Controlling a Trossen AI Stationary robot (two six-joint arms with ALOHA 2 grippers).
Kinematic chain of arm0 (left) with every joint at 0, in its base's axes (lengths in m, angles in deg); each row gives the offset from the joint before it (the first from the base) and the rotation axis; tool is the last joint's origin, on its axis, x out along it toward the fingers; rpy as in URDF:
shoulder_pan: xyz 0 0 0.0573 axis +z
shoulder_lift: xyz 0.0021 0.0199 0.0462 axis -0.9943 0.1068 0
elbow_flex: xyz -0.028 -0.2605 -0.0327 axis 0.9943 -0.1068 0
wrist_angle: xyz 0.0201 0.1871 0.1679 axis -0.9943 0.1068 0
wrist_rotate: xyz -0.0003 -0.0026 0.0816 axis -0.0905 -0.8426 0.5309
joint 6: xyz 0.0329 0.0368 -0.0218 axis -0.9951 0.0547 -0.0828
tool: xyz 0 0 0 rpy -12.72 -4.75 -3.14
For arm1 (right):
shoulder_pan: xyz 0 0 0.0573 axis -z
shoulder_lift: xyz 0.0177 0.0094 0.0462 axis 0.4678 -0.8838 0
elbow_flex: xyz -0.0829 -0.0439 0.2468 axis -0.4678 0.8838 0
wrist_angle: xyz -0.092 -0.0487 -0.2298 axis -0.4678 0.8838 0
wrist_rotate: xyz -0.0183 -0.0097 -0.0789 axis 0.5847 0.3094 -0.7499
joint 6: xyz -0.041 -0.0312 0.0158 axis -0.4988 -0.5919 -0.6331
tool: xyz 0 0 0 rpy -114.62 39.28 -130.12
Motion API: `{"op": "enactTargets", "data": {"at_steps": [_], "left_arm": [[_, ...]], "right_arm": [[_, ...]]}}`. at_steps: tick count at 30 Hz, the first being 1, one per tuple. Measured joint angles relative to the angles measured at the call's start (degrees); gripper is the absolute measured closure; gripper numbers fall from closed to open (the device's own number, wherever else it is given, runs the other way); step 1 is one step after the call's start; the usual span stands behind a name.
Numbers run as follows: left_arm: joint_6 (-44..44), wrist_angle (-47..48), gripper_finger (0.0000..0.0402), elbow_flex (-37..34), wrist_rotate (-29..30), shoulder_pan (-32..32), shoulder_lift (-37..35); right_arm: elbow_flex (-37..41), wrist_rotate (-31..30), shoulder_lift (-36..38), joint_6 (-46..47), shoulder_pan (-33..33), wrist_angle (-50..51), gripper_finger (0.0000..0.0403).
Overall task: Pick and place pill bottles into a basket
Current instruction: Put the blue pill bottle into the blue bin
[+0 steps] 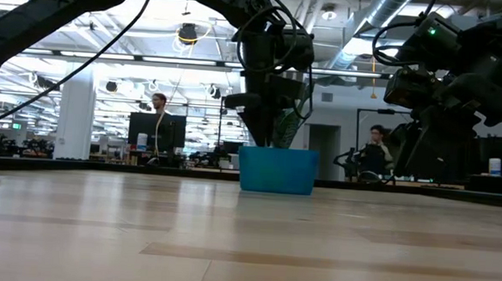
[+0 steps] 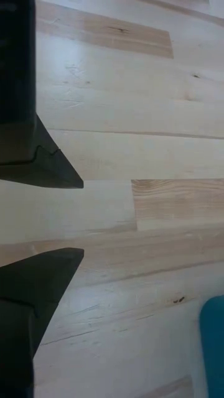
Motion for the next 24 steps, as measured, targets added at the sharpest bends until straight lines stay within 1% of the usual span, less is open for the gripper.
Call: {"op": "enactTargets", "data": {"at_steps": [24], "left_arm": [[0.2, 0.7, 0.0291, 0.0, -0.3, 0.0, 0.0]], "right_arm": [[0.0, 0.1, 0.0, 0.9, 0.0, 0.4, 0.0244]]}}
